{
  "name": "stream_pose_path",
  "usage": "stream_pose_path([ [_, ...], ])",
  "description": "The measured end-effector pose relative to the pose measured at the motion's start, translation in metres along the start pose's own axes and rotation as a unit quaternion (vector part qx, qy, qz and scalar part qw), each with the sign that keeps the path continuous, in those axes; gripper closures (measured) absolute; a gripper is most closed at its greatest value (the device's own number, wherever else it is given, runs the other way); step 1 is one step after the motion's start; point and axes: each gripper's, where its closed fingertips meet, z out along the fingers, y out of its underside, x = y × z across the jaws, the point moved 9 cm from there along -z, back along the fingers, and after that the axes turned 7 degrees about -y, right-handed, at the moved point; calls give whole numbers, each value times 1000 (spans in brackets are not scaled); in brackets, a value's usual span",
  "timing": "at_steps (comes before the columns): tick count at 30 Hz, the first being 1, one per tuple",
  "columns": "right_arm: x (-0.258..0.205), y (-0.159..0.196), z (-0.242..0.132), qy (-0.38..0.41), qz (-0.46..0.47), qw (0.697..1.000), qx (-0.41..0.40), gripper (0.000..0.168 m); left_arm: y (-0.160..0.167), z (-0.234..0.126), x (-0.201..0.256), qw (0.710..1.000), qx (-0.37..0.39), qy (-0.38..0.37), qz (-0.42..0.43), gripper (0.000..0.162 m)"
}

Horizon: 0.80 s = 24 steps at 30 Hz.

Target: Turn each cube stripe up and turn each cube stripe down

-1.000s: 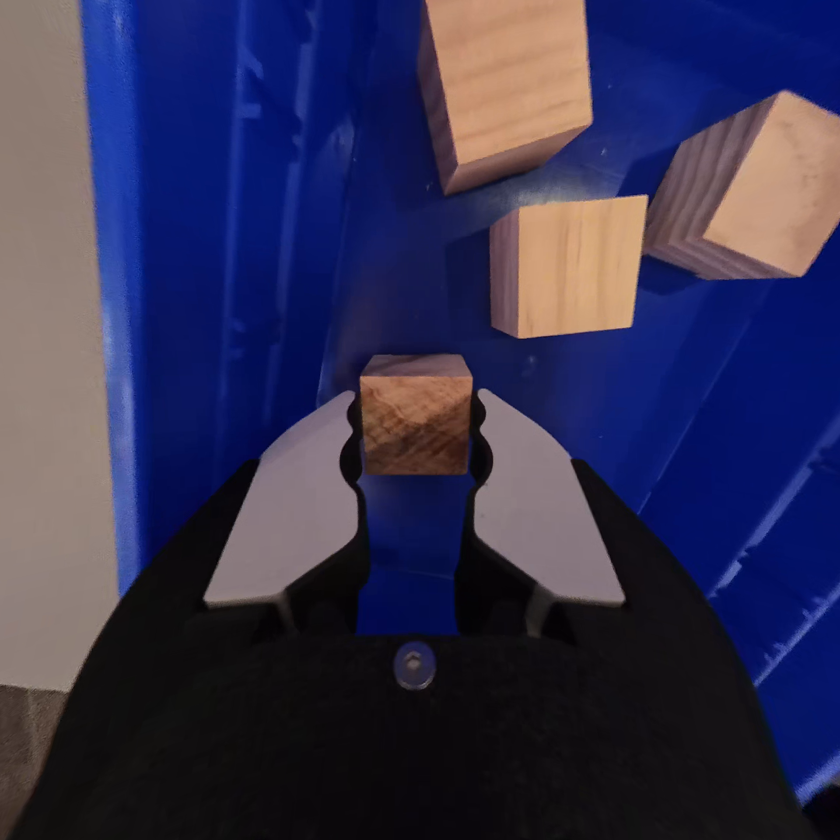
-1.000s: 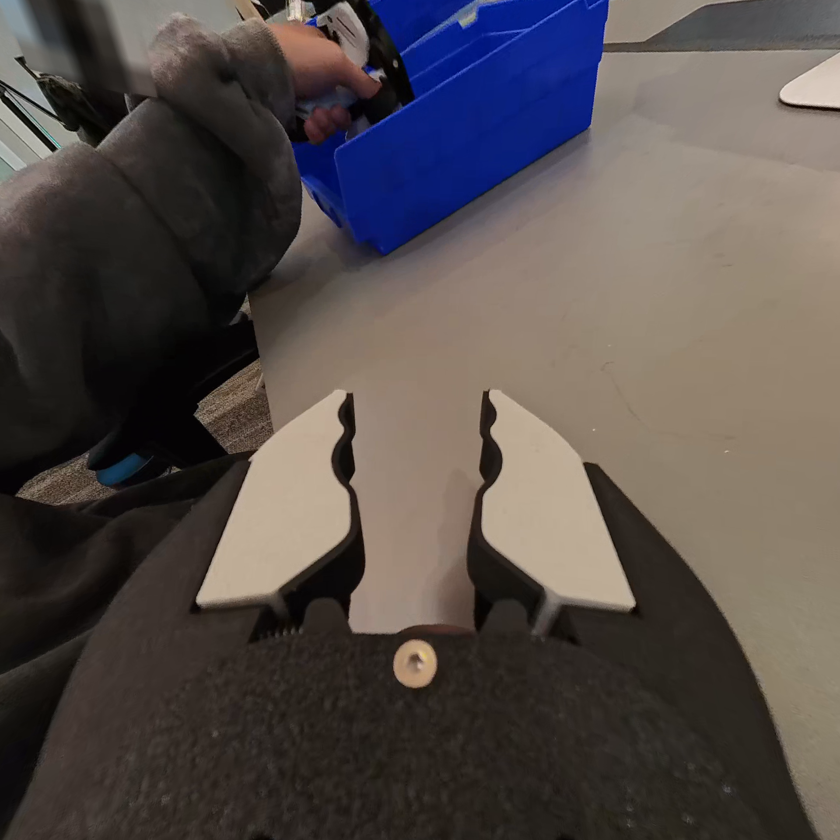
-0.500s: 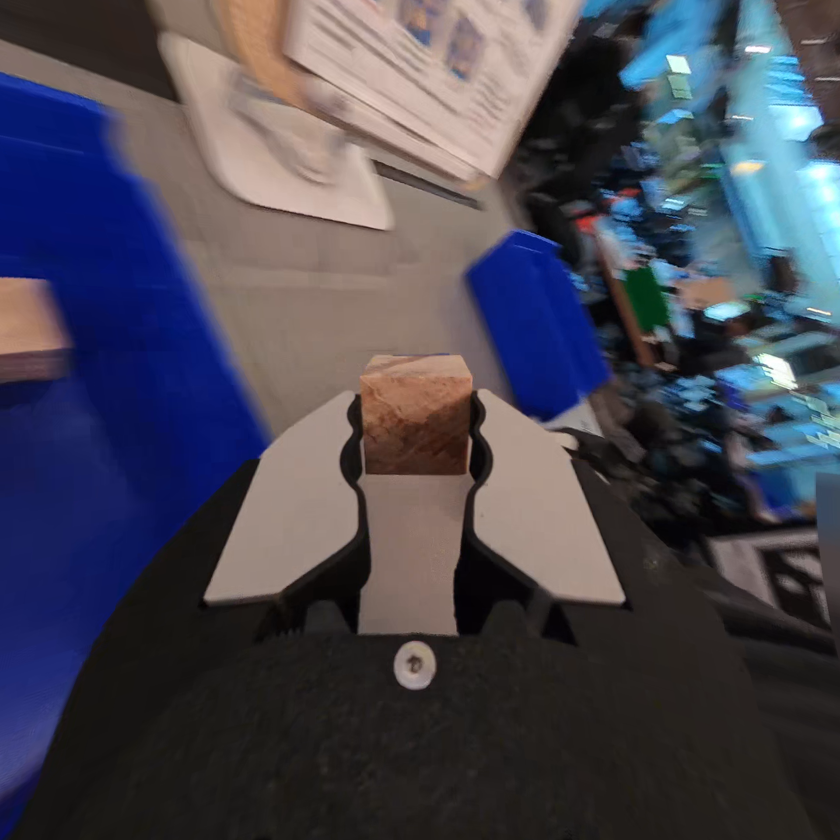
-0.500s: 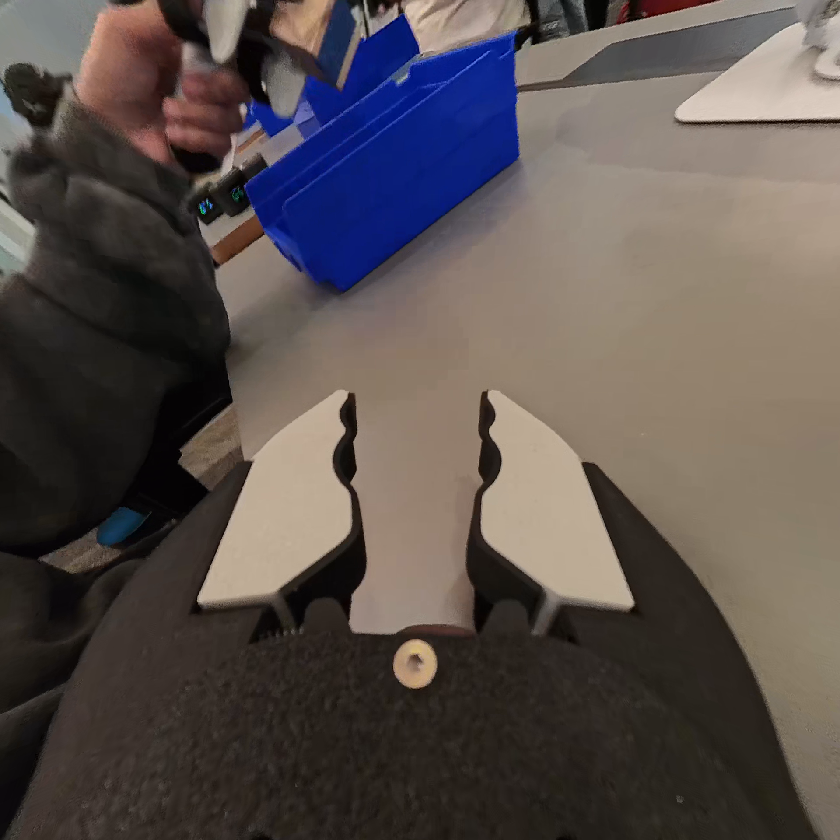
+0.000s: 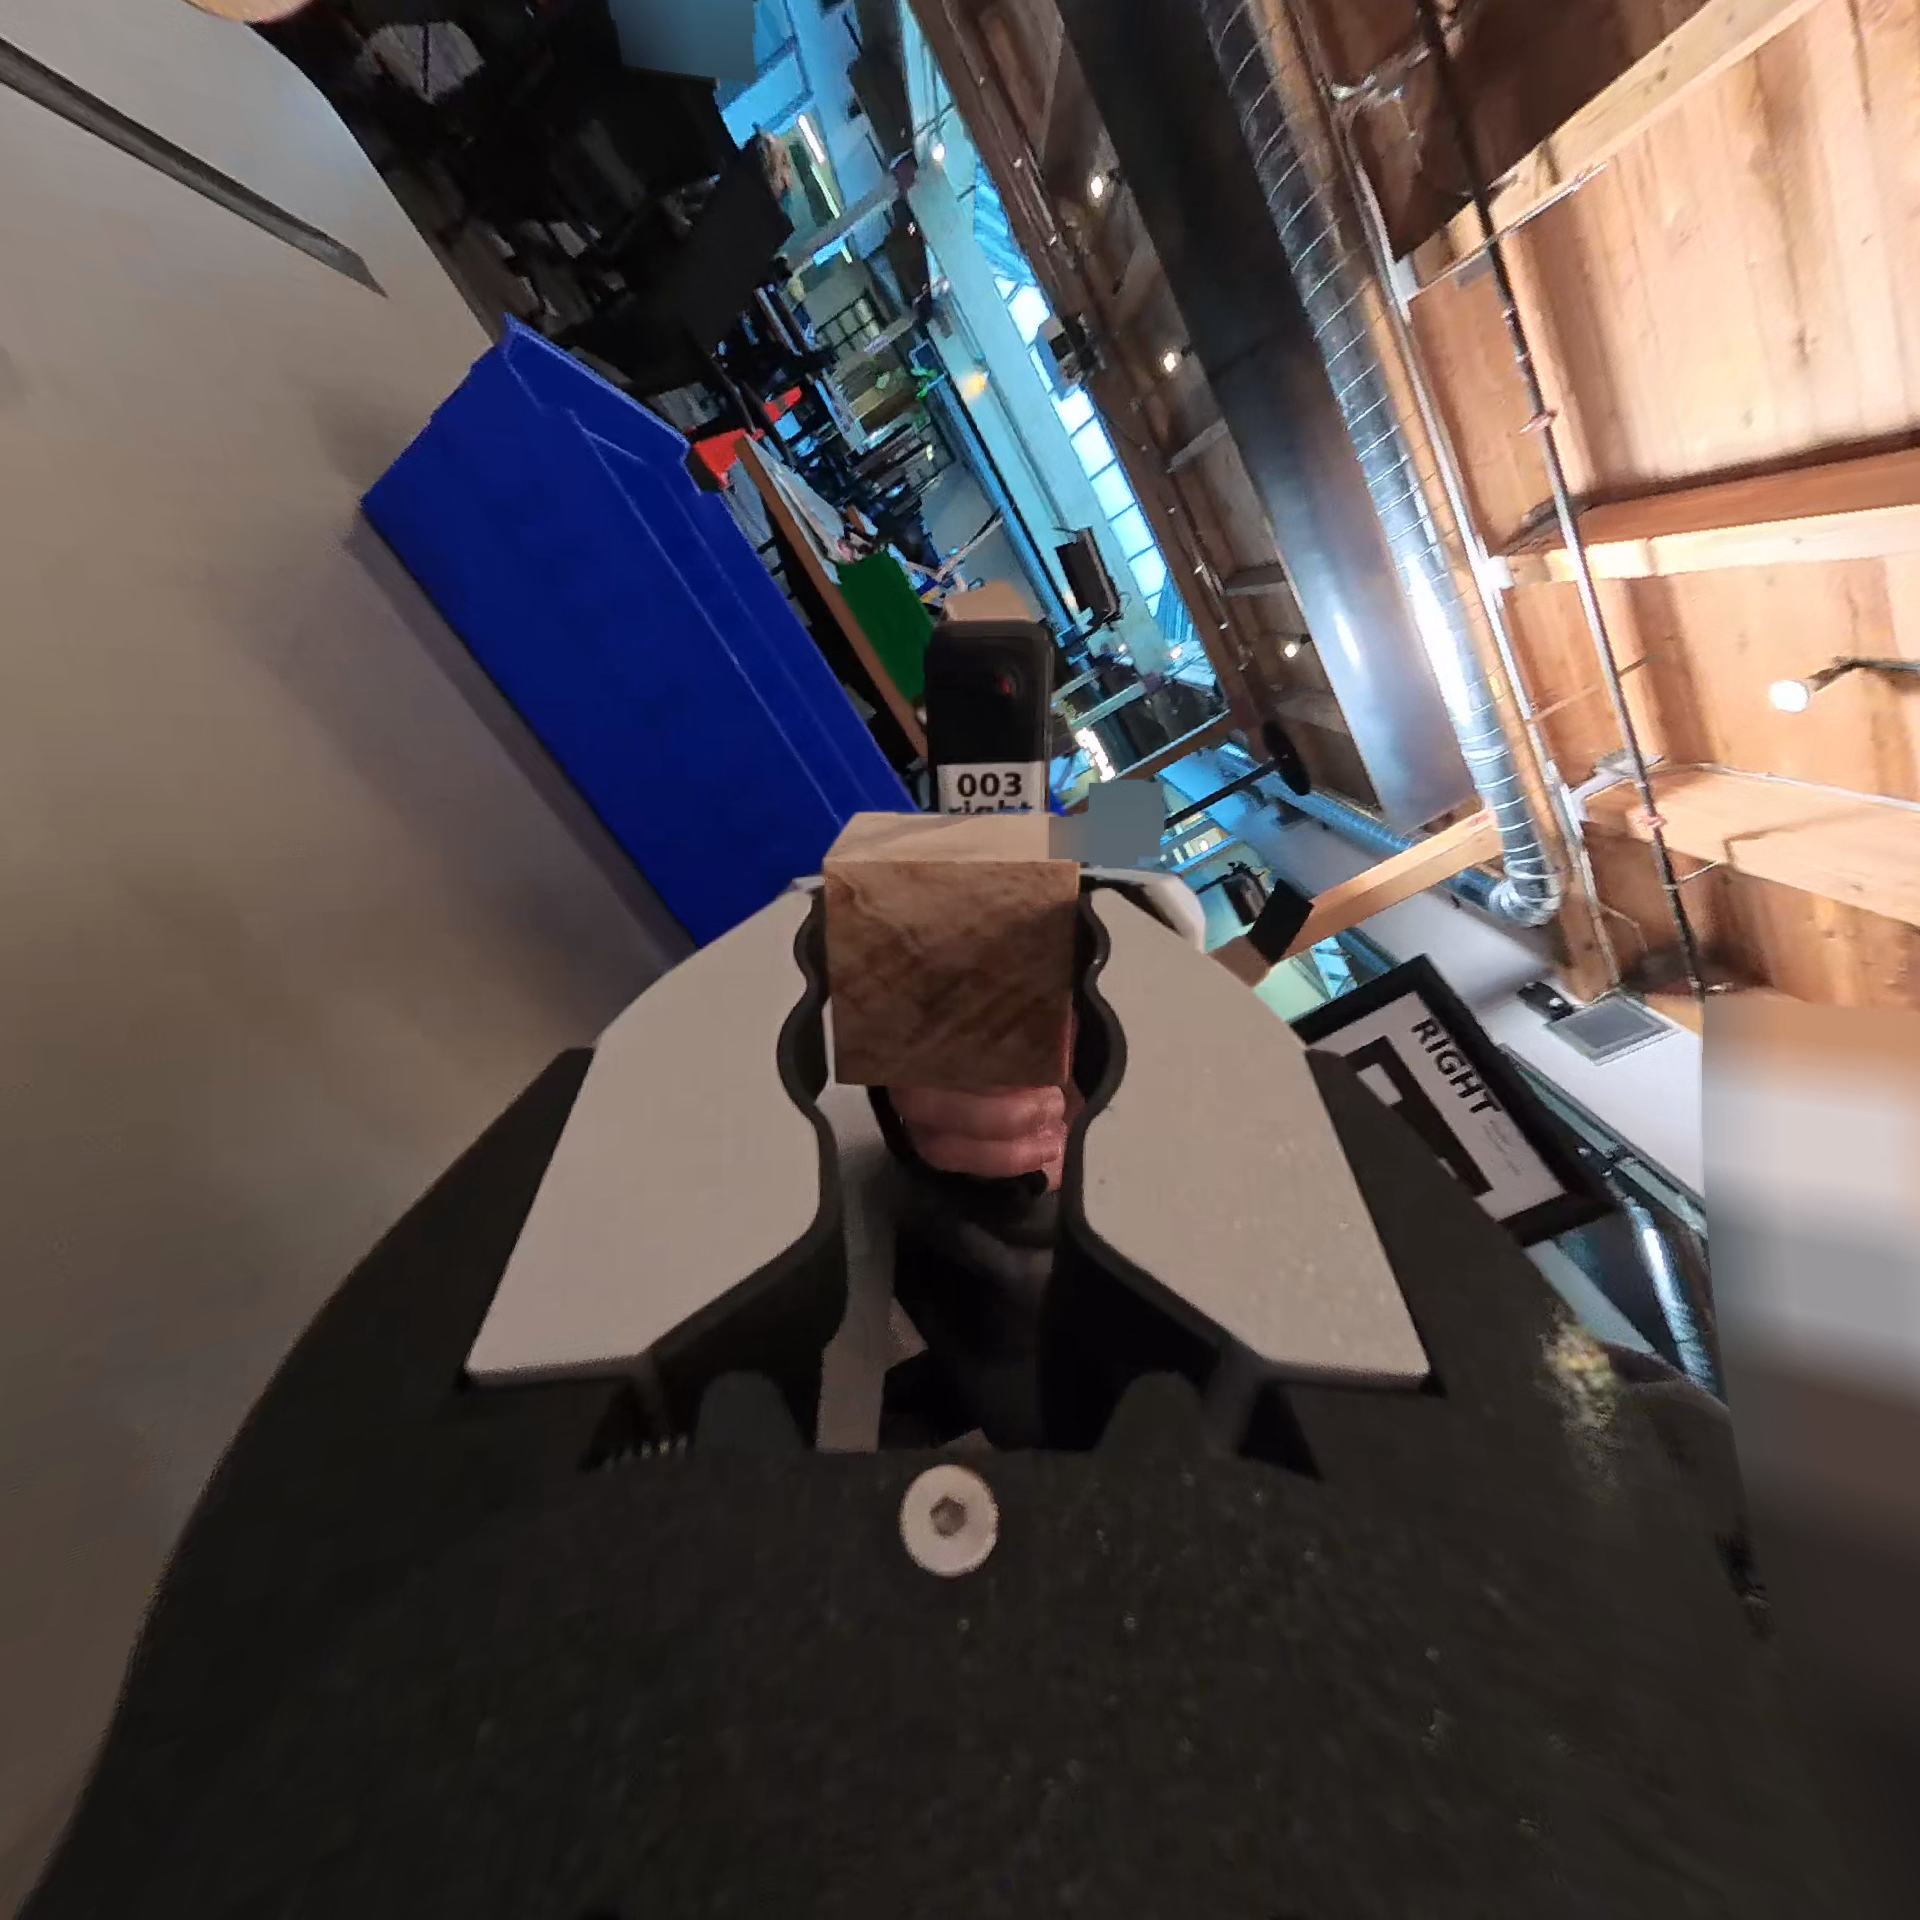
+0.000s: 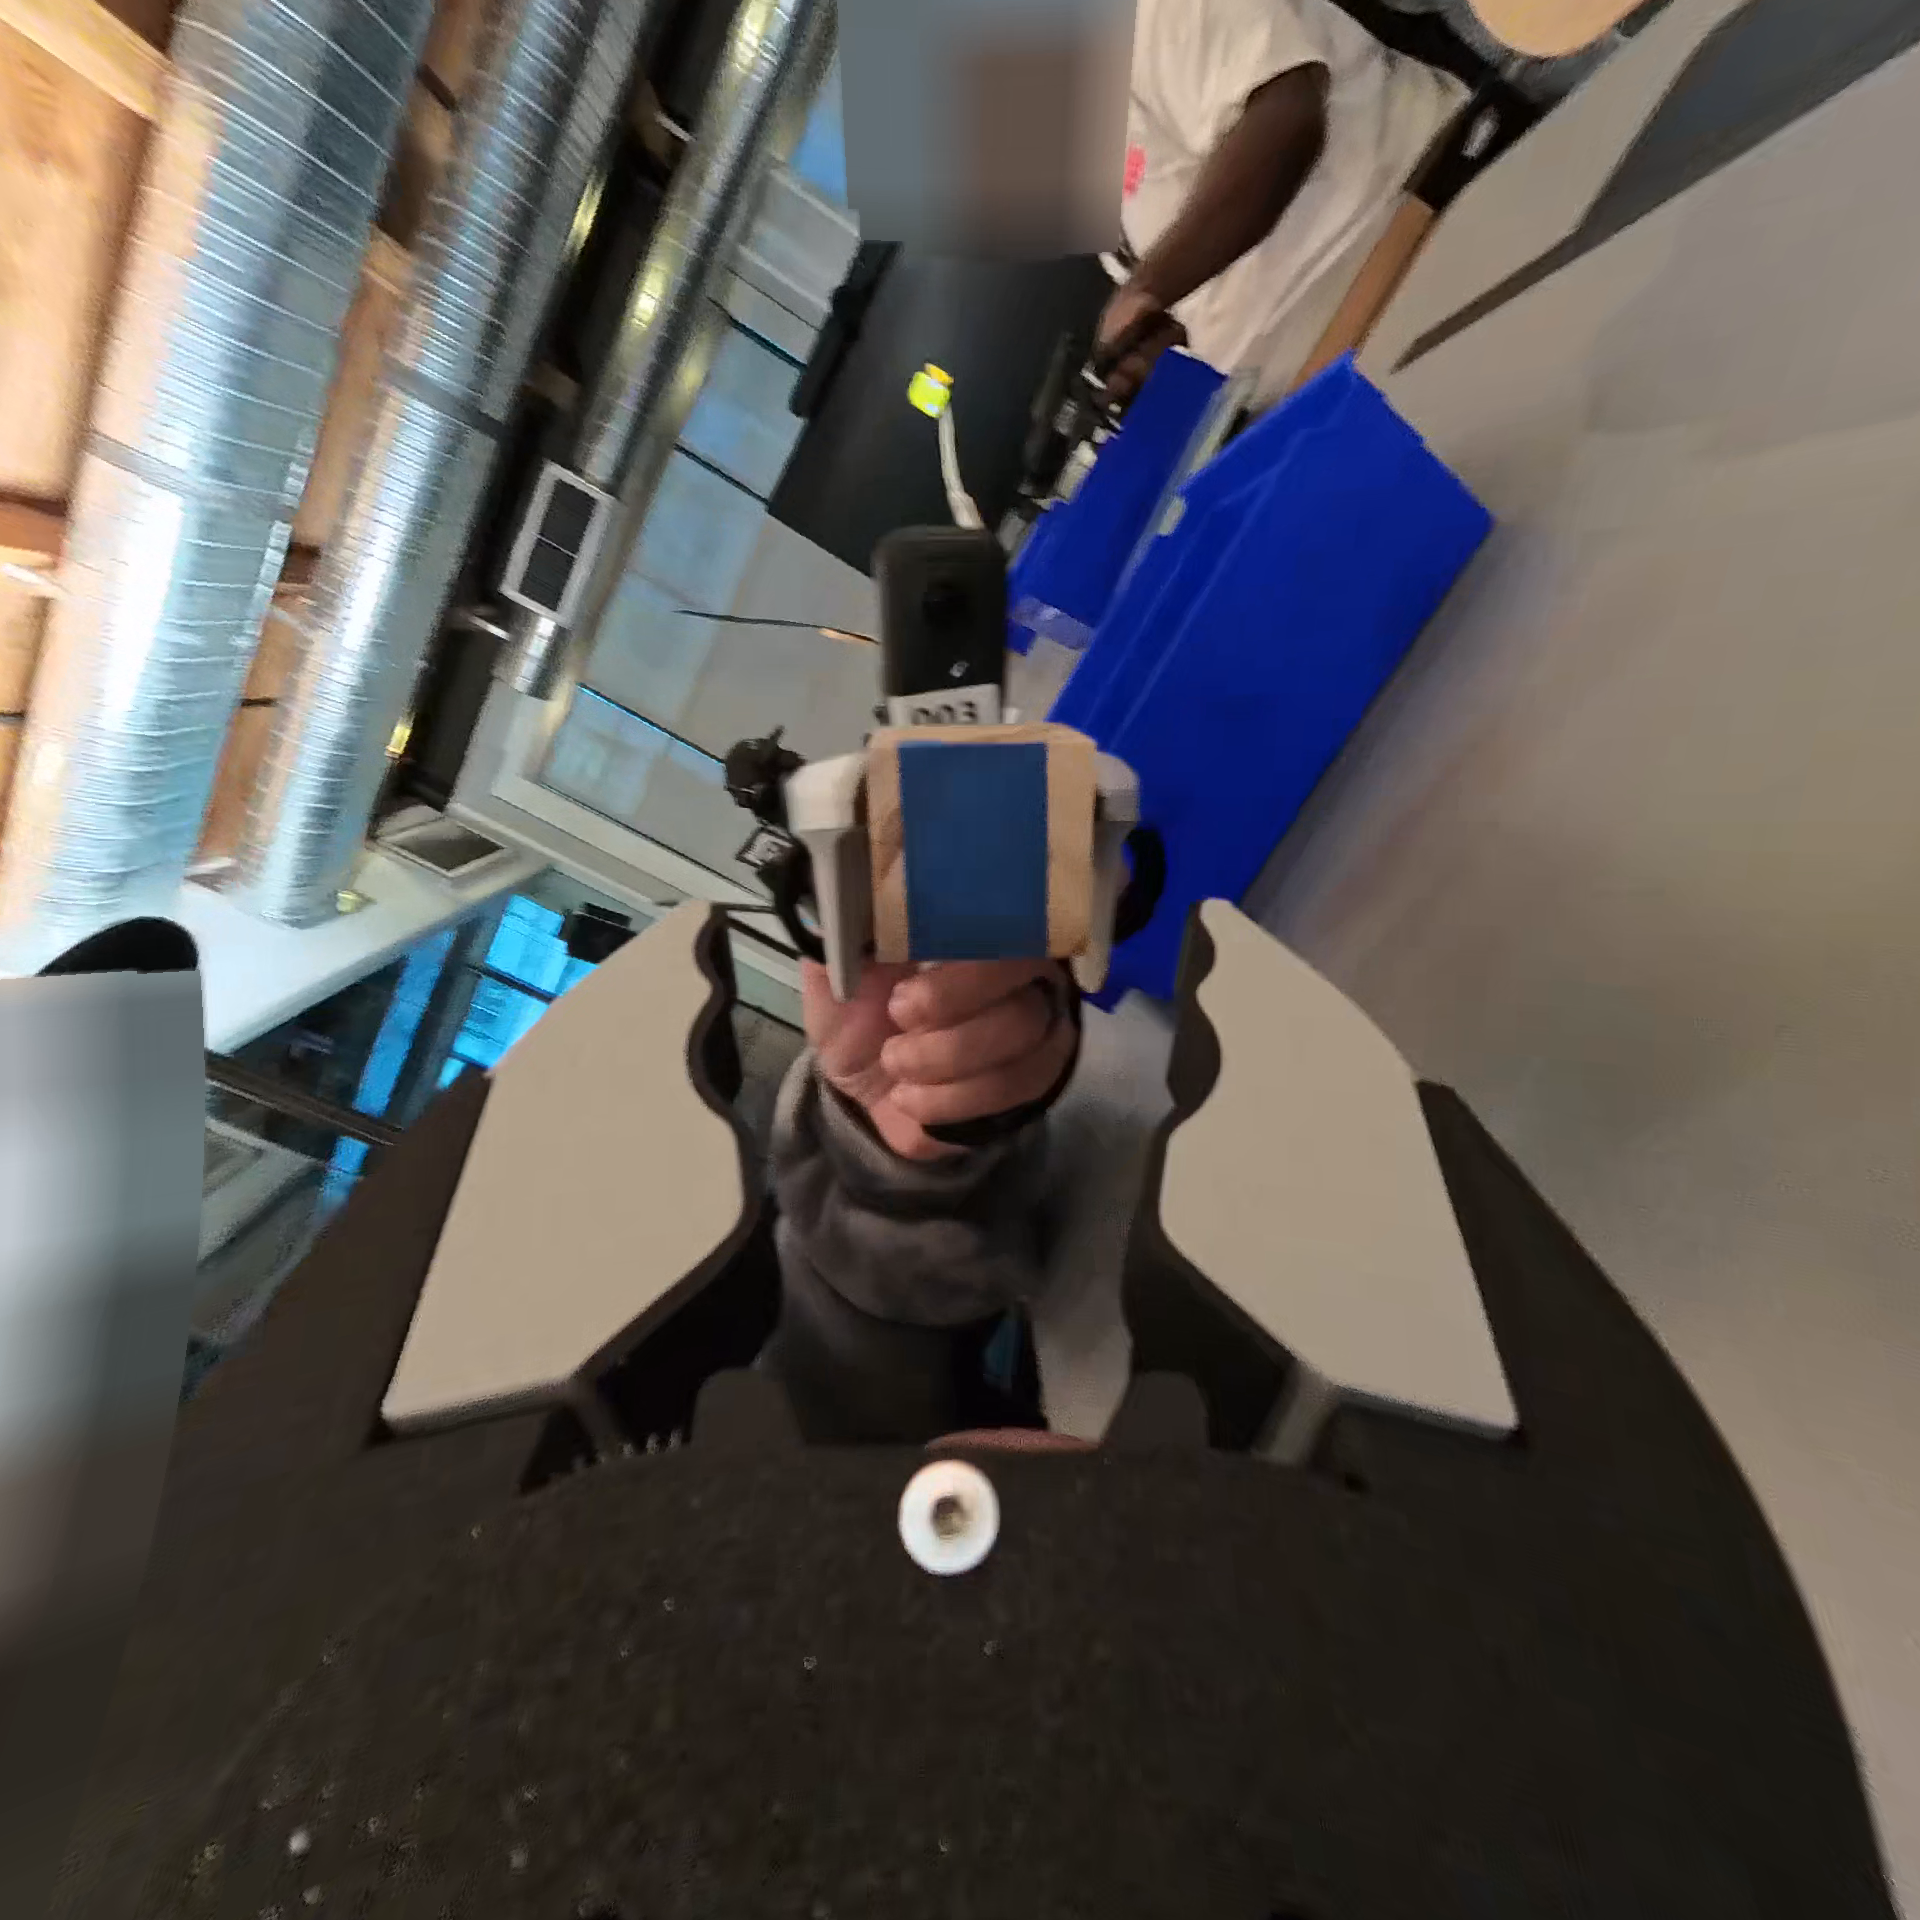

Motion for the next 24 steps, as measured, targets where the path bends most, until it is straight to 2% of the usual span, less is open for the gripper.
stream_pose_path([
  [6,9,13,15,-4,3,1000,-12,86,8,1,-3,1000,-14,-13,0,118],
  [7,10,15,16,-9,2,1000,-15,98,9,2,-4,1000,-9,-12,-5,119],
  [8,12,15,15,-7,-1,1000,-11,120,9,2,-5,1000,-8,-6,-9,118],
  [15,18,18,9,-13,-3,1000,-7,123,13,4,-5,999,-31,-17,-3,118],
  [17,16,16,6,-12,-4,1000,-1,123,12,-9,-2,999,-11,-35,15,97],
  [19,10,11,-3,-10,-14,1000,4,123,15,-28,0,995,14,-85,57,86],
  [21,-1,1,-15,7,-43,999,16,123,32,-41,1,987,5,-126,95,76],
  [24,-34,-25,-45,62,-134,989,32,123,75,-52,4,977,22,-156,146,83],
])
